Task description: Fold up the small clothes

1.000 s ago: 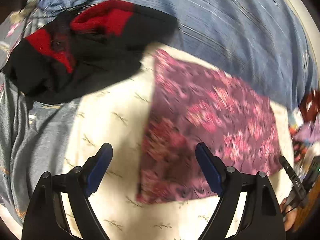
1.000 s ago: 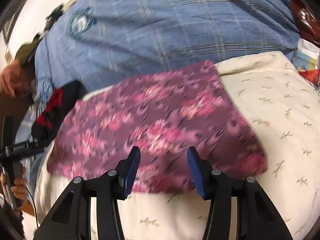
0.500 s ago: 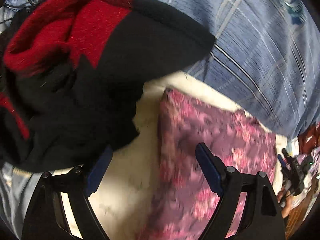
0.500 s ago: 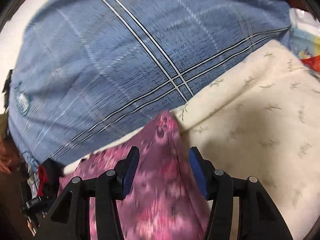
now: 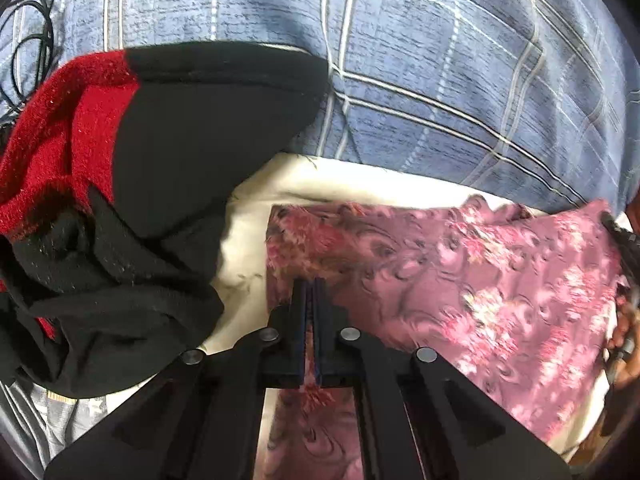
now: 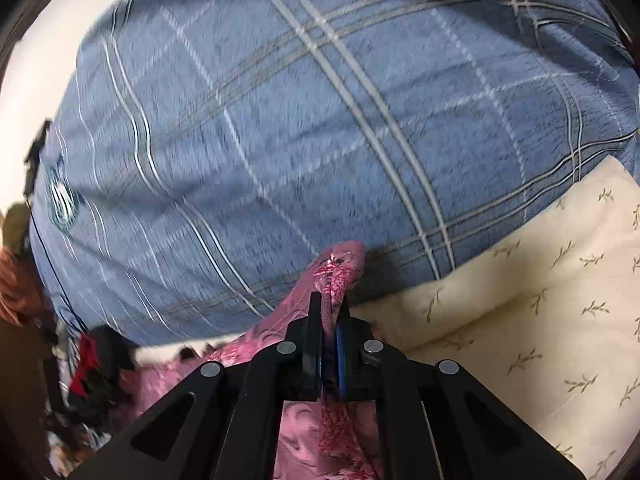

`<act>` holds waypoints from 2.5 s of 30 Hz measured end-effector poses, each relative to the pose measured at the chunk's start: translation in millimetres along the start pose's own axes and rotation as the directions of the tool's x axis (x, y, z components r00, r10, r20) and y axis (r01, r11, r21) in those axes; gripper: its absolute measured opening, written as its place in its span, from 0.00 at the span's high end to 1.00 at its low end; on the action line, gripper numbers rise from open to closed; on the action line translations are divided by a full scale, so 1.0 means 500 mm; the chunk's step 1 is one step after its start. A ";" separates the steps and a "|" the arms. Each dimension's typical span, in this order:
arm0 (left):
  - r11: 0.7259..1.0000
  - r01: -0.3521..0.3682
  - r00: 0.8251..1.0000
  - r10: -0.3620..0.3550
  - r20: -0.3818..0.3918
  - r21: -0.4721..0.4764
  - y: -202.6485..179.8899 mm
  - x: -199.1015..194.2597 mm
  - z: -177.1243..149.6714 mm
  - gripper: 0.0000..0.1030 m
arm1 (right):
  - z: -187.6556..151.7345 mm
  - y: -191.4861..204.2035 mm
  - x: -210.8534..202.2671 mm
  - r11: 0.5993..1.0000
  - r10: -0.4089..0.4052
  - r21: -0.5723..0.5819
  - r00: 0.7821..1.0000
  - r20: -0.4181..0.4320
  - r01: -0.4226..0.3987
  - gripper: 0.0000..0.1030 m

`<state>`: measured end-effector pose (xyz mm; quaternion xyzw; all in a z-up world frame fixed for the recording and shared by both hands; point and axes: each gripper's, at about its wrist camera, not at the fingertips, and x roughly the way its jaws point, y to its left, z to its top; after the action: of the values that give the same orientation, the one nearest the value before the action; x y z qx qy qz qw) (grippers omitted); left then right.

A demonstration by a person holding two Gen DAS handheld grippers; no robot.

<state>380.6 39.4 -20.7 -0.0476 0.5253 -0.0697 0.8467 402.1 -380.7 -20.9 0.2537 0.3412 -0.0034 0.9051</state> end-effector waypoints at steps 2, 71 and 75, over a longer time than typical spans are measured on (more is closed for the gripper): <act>0.999 -0.003 0.998 0.006 0.063 -0.042 0.011 -0.018 0.009 1.00 | 0.012 -0.005 -0.011 1.000 0.023 0.009 0.999 0.027 -0.023 0.96; 0.933 0.261 0.908 -0.324 -0.264 -0.248 0.078 -0.017 -0.045 0.22 | -0.639 0.614 -0.016 0.437 0.017 -0.895 0.994 0.110 0.091 0.94; 0.953 0.222 0.922 -0.274 -0.275 -0.204 0.027 0.002 -0.026 0.20 | -0.632 0.603 -0.025 0.453 0.038 -0.889 0.995 0.097 0.070 0.94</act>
<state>370.3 52.2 -29.5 -0.1742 0.6415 -0.1383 0.7342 252.1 26.0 -77.1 -0.2609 0.2480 0.1540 0.9202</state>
